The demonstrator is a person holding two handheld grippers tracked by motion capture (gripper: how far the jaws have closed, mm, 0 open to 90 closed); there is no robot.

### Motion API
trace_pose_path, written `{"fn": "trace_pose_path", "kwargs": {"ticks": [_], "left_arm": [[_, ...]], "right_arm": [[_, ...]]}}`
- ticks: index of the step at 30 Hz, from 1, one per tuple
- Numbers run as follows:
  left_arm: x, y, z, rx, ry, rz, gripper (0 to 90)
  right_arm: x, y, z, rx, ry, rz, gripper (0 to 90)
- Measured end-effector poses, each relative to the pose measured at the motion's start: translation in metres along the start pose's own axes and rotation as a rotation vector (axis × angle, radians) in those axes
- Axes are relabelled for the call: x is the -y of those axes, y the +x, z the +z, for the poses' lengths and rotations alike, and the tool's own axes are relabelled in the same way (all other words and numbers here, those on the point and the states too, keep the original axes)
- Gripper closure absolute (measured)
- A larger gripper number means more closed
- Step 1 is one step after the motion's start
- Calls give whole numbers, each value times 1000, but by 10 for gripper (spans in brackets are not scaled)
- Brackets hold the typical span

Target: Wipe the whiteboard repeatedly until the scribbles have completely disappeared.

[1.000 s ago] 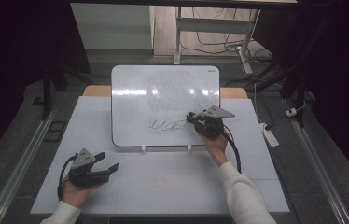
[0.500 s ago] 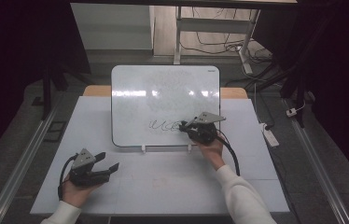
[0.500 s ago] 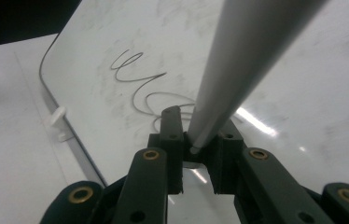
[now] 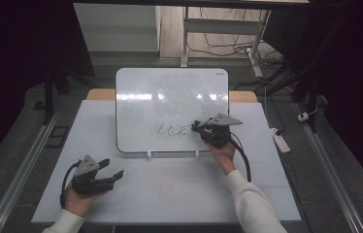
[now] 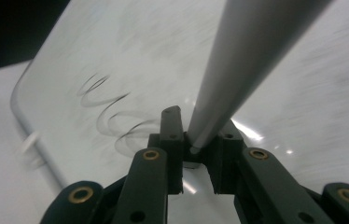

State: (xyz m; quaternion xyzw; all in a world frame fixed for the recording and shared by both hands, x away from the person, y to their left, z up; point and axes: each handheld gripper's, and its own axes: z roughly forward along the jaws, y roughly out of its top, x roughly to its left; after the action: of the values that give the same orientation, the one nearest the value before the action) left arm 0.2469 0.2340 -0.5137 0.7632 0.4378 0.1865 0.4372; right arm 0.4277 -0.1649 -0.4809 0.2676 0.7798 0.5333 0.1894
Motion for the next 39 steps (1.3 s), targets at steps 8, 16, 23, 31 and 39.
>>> {"fn": "trace_pose_path", "kwargs": {"ticks": [8,16,23,31,39], "left_arm": [[1,-1,-1,-1,-2,0,295],[1,0,-1,-1,-2,-5,295],[1,2,1,0,2,-10,295],[1,1,0,4,-2,-9,295],[1,1,-1,5,-6,-8,295]], "right_arm": [[-11,-7,5,42,-46,4,774],[-8,16,22,-61,25,-68,774],[-4,15,19,-77,36,-31,774],[-6,9,12,-18,14,-13,775],[-7,11,14,-8,4,12,775]]}}
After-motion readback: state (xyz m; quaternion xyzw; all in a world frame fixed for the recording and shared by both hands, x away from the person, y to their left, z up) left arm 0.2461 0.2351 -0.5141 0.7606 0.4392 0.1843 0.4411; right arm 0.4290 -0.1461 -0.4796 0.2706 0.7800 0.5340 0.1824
